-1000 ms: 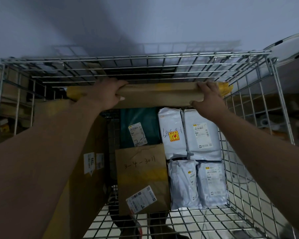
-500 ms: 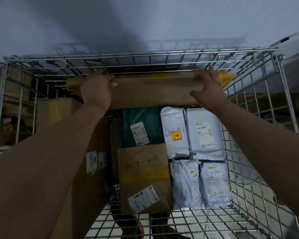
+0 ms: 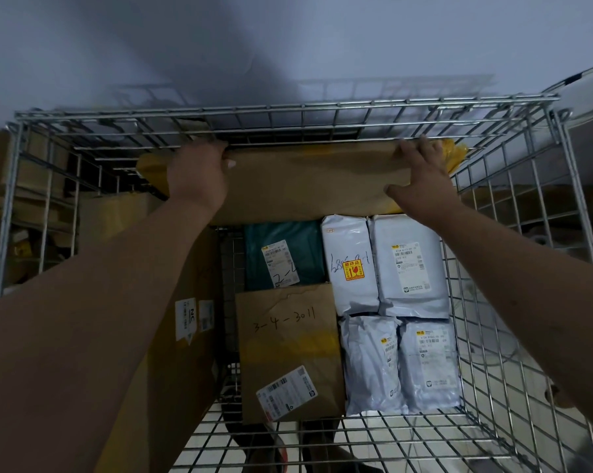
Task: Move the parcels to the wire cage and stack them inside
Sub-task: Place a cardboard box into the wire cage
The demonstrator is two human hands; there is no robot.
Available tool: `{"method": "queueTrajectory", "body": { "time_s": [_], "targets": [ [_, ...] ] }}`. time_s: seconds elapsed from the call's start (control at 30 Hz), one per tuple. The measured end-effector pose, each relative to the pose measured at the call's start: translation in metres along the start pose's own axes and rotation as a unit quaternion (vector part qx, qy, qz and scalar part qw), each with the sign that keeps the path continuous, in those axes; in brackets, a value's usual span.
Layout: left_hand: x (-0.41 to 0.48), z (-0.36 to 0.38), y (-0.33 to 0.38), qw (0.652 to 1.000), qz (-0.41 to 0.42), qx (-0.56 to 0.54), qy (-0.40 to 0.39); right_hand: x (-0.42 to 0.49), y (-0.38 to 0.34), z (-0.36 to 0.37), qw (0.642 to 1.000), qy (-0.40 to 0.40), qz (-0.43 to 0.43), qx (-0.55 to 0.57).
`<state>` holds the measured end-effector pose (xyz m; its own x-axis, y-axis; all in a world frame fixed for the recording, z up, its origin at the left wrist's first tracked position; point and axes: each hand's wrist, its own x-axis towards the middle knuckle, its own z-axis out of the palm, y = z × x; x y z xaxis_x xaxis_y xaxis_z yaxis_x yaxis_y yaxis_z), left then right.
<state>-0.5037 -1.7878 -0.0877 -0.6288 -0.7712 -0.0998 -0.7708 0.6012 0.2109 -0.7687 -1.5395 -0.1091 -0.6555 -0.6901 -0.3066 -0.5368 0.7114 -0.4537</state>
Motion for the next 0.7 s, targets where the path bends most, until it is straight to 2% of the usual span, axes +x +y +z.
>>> {"method": "queueTrajectory", "body": {
  "time_s": [0.13, 0.3, 0.47, 0.57, 0.7],
  "targets": [
    [-0.014, 0.004, 0.004, 1.0, 0.006, -0.008, 0.026, -0.016, -0.012, 0.002, 0.997, 0.069, -0.001, 0.031],
    [-0.039, 0.013, 0.01, 0.996, 0.039, -0.051, 0.062, -0.037, -0.035, 0.014, 0.995, 0.086, -0.013, 0.052],
    [-0.081, 0.027, 0.024, 0.992, 0.032, -0.114, 0.039, -0.067, -0.068, 0.036, 0.99, -0.009, -0.035, 0.134],
    [-0.112, 0.034, 0.029, 0.984, -0.001, -0.175, 0.014, -0.089, -0.085, 0.05, 0.984, -0.038, -0.049, 0.168],
    [-0.148, 0.04, 0.032, 0.966, -0.017, -0.255, -0.024, -0.116, -0.099, 0.067, 0.974, -0.084, -0.025, 0.209]
  ]
}}
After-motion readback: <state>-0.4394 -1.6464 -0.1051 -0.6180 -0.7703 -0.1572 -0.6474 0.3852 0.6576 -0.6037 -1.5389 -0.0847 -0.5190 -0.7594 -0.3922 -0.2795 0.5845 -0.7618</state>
